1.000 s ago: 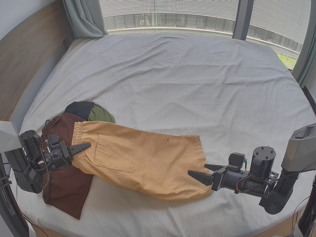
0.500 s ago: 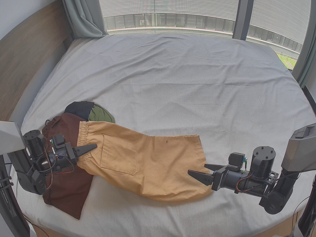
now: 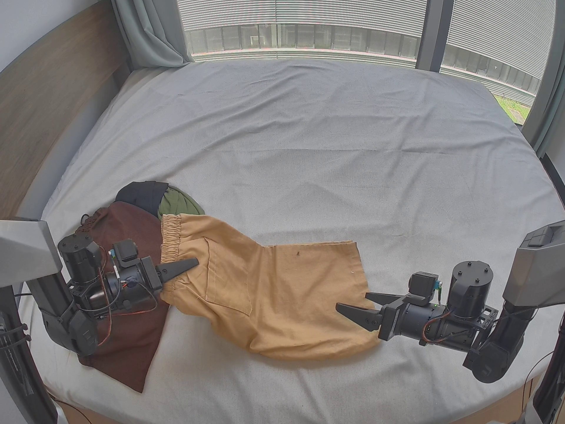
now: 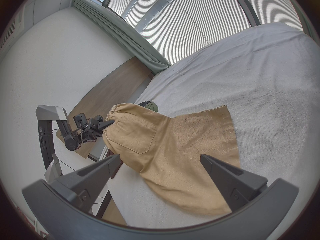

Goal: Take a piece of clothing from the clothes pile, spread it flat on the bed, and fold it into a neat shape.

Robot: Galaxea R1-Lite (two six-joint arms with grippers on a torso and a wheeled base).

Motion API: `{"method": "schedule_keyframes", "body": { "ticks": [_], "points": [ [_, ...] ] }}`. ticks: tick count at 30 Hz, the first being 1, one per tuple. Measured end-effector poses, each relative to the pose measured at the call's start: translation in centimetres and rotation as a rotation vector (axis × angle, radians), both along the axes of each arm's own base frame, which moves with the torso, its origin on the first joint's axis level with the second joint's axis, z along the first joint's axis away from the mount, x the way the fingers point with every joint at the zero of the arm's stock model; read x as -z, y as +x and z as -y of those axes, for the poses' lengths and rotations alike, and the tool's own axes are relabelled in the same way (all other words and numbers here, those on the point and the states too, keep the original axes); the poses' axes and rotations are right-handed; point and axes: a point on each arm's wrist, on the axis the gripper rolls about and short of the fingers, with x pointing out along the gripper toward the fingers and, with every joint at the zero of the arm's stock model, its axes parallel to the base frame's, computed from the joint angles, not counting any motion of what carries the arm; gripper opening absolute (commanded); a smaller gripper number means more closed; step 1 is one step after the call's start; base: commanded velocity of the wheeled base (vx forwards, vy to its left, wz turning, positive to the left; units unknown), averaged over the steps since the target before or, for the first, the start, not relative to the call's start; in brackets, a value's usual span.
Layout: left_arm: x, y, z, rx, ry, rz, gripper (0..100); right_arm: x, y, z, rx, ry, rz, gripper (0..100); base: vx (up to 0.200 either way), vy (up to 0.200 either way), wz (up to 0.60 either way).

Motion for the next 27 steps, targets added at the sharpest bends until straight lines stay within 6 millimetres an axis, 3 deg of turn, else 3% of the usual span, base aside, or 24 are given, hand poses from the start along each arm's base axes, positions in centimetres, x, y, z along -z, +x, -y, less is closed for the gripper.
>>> {"method": "schedule_keyframes", "body": {
  "ticks": [27],
  "points": [
    [-0.2,-0.1,6.1,0.070,0.011,0.034,0,-0.3,0.3,0.4,0.017,0.006,0.011,100,0.000,0.000,0.00]
  ]
}}
